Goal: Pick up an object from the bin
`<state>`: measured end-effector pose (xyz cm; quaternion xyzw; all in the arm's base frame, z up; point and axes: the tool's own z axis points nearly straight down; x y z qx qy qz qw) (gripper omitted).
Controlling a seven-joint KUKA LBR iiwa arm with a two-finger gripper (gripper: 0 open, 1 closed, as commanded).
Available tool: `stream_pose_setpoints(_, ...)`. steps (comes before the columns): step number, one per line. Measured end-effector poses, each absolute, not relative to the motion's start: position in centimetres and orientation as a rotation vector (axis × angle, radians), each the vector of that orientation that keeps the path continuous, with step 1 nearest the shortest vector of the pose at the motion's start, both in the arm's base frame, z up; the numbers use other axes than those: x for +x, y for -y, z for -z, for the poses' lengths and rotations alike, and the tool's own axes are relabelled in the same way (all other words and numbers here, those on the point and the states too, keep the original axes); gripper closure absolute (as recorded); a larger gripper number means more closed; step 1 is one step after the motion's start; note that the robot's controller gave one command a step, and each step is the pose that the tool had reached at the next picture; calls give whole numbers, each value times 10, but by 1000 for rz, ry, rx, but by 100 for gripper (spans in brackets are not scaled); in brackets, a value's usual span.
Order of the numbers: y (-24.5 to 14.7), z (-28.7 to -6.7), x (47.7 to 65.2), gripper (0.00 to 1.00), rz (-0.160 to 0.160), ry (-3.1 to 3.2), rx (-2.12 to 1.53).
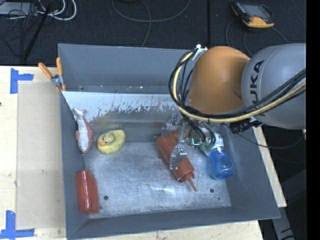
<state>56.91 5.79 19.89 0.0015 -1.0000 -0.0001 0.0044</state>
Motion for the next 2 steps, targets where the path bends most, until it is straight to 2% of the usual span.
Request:
stream_pose_setpoints(1,-58,-204,571,0,1,3140,2)
stream_pose_setpoints(2,-12,-180,575,0,3,3131,275)
